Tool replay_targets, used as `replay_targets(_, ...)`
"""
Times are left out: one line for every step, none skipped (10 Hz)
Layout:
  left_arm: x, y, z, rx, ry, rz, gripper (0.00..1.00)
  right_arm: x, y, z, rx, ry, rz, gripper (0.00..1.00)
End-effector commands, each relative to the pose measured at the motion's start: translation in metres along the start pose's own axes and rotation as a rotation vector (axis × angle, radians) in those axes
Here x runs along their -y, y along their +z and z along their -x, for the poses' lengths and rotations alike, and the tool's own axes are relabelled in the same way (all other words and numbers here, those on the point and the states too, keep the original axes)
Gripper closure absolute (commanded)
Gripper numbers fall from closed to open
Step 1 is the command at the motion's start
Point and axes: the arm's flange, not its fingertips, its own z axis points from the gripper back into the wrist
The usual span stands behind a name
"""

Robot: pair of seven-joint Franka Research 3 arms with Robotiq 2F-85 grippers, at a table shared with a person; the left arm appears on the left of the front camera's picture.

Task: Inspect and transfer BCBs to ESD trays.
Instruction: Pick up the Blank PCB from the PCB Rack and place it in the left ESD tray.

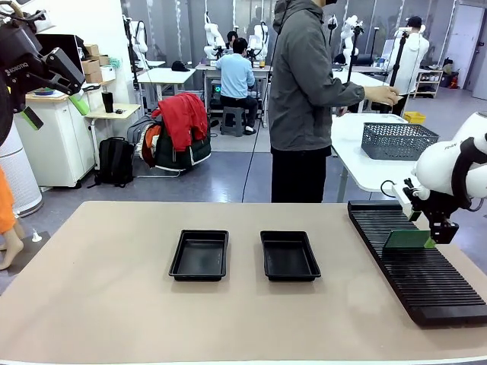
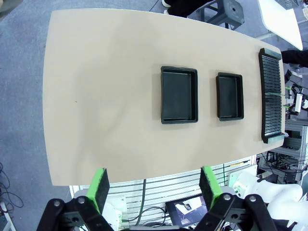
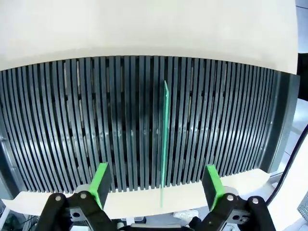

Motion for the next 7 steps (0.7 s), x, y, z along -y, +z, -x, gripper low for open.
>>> replay_targets(-0.0011, 0.0003, -0.0007, 0.003, 0.002, 0.003, 0.00, 0.0063, -0.0085, 0.0068, 0.045, 0.016, 0.043, 0.00)
replay_targets(-0.0011, 0.0003, -0.0007, 0.003, 0.002, 0.003, 0.00, 0.0000, 0.0000, 0.0000, 0.000, 0.000, 0.000, 0.00)
replay_targets(-0.0011, 0.0003, -0.0007, 0.003, 0.002, 0.003, 0.00, 0.0000, 0.0000, 0.0000, 0.000, 0.000, 0.000, 0.00)
replay_targets(-0.0011, 0.0003, -0.0007, 0.003, 0.002, 0.003, 0.00, 0.0000, 0.0000, 0.0000, 0.000, 0.000, 0.000, 0.00)
replay_targets(-0.0011, 0.0003, -0.0007, 0.003, 0.002, 0.003, 0.00, 0.0000, 0.0000, 0.0000, 0.000, 0.000, 0.000, 0.00)
replay_targets(-0.0011, 0.0003, -0.0007, 0.003, 0.002, 0.003, 0.00, 0.0000, 0.0000, 0.0000, 0.000, 0.000, 0.000, 0.00)
replay_targets(-0.0011, 0.0003, -0.0007, 0.003, 0.002, 0.003, 0.00, 0.0000, 0.0000, 0.0000, 0.000, 0.000, 0.000, 0.00)
